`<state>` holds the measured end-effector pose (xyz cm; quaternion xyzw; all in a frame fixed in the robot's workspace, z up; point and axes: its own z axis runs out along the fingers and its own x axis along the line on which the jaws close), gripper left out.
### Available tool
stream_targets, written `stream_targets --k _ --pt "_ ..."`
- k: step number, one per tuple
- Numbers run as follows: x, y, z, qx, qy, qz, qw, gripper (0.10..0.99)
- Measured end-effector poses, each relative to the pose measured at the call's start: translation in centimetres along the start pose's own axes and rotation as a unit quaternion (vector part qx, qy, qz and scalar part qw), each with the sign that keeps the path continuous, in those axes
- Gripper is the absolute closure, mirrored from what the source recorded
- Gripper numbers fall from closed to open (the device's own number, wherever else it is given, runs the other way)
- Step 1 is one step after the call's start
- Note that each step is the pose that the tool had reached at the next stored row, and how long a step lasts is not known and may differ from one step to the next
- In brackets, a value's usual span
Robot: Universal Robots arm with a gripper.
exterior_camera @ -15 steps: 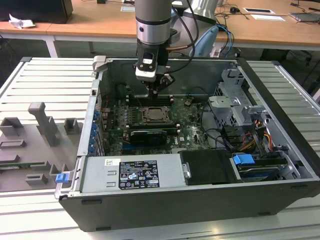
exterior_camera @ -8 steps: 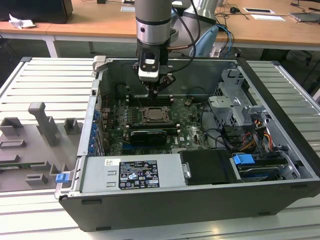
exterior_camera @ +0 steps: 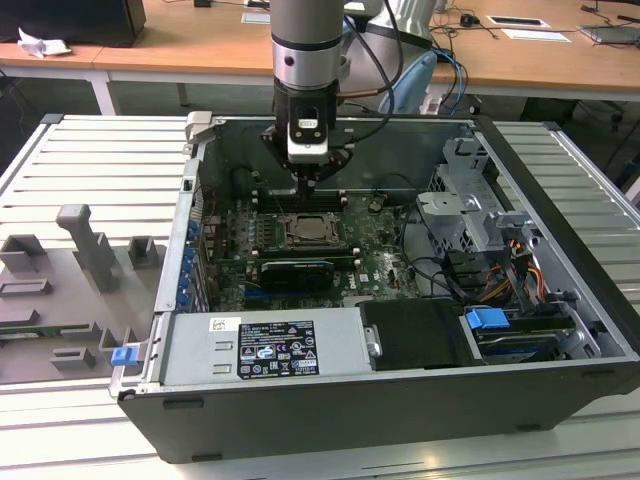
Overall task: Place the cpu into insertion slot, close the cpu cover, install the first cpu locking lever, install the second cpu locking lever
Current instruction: 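Install the first cpu locking lever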
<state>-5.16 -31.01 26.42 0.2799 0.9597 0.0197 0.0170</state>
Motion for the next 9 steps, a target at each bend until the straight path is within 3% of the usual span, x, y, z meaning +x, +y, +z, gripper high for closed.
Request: stream_targets --k 9 --pt "0.00 0.00 0.00 -0.0006 0.0014 -0.029 0.9996 0.980"
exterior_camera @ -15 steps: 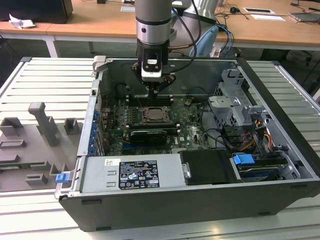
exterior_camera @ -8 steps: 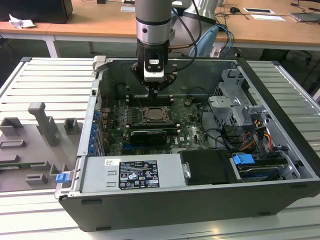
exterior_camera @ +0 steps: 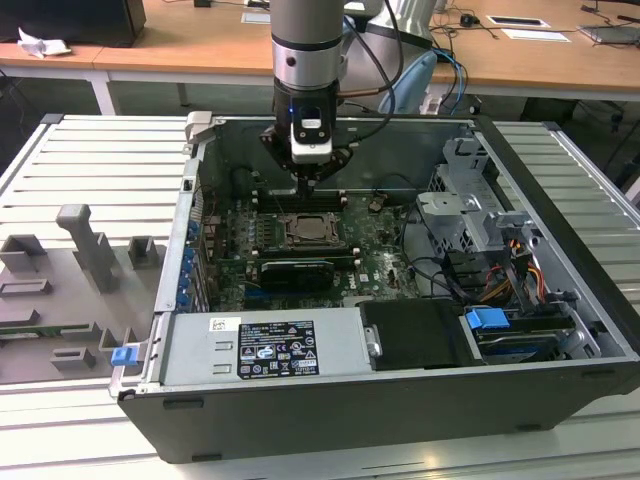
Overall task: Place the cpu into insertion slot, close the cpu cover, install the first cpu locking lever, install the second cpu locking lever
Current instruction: 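Install the first cpu locking lever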
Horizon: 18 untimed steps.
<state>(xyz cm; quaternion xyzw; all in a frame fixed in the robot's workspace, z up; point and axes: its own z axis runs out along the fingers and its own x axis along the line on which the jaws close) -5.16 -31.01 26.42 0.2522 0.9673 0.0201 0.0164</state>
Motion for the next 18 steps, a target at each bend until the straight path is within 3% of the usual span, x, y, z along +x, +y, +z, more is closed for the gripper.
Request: stream_targets --k 11,18 --pt "0.00 0.00 0.00 -0.0010 0.0021 -0.044 0.9990 0.980" --pt "0.00 0.00 0.00 -0.0017 0.0038 -0.079 0.9969 0.980"
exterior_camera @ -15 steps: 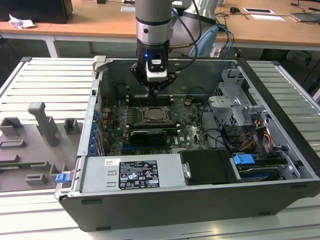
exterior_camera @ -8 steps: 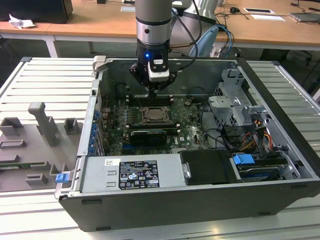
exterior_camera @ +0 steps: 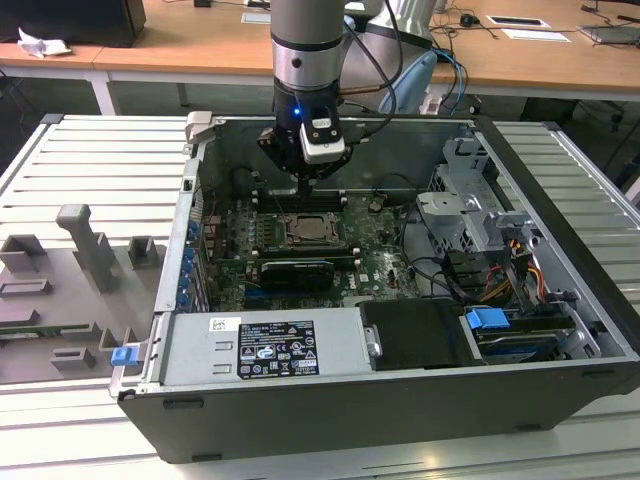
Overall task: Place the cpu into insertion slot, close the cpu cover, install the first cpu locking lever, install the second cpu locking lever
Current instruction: 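Install the first cpu locking lever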
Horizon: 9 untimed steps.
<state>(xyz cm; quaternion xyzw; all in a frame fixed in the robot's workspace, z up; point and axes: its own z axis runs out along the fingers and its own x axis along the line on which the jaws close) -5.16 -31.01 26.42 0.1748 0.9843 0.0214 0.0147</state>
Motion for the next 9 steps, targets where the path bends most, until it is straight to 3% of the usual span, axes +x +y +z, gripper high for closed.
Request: stream_targets --k 9 --pt "0.00 0.00 0.00 -0.0005 0.0010 -0.022 0.9998 0.980"
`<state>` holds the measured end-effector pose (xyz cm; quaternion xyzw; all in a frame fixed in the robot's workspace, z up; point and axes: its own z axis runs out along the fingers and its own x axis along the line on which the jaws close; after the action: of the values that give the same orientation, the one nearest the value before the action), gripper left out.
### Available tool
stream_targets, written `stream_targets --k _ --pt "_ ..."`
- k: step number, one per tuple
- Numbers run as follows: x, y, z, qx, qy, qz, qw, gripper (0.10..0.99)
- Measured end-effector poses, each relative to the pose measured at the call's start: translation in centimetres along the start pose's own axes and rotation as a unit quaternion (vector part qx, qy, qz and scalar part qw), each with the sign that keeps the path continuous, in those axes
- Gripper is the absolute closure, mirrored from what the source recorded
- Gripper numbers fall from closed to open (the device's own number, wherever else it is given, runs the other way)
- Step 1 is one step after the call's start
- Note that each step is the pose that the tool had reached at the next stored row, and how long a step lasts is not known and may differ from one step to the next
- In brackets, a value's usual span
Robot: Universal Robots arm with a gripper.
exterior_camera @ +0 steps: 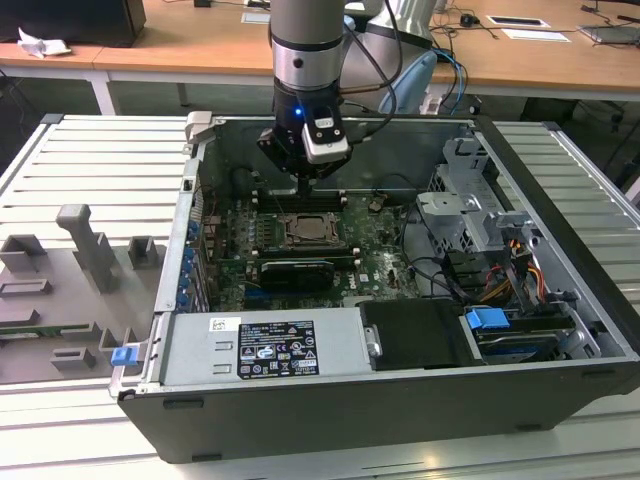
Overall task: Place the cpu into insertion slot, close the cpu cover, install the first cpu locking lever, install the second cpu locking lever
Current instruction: 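Install the first cpu locking lever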
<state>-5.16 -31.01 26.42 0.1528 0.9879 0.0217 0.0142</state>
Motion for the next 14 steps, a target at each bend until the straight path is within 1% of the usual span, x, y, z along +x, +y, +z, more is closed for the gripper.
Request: stream_targets --k 7,9,12,14 --pt "0.00 0.00 0.00 -0.0006 0.0013 -0.026 0.9996 0.980" --pt "0.00 0.00 0.00 -0.0009 0.0019 -0.040 0.9992 0.980" --pt "0.00 -0.02 0.00 -0.0014 0.0031 -0.066 0.9978 0.980" --pt "-0.02 -0.06 -0.01 -0.0015 0.0034 -0.072 0.9974 0.980"
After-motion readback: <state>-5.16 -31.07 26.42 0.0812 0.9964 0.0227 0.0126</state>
